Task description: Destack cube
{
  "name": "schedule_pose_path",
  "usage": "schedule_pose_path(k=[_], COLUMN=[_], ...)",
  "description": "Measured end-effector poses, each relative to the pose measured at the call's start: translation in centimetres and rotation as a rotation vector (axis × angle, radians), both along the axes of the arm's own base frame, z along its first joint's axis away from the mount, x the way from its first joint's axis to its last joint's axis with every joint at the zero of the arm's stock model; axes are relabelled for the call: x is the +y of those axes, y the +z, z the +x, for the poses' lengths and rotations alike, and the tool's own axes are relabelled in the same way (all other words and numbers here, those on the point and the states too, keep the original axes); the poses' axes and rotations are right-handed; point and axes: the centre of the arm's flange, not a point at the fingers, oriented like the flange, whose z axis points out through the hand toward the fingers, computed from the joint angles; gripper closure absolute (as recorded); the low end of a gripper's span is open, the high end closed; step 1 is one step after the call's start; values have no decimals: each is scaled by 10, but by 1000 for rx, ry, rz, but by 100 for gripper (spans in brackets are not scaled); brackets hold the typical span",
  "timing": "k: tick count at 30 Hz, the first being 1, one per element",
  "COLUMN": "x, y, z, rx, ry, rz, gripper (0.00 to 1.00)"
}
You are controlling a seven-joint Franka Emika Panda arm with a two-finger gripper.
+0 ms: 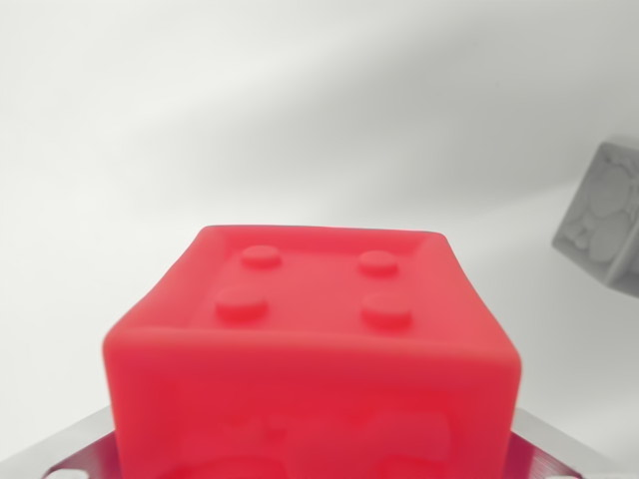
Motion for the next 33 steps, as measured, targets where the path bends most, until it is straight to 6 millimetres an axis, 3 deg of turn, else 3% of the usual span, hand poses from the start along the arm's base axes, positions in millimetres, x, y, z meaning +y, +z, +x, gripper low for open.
schedule_pose_path(k=[33], x=[59], y=[-10], z=[24], rx=[-4], ry=[146], rz=[4], gripper=[100])
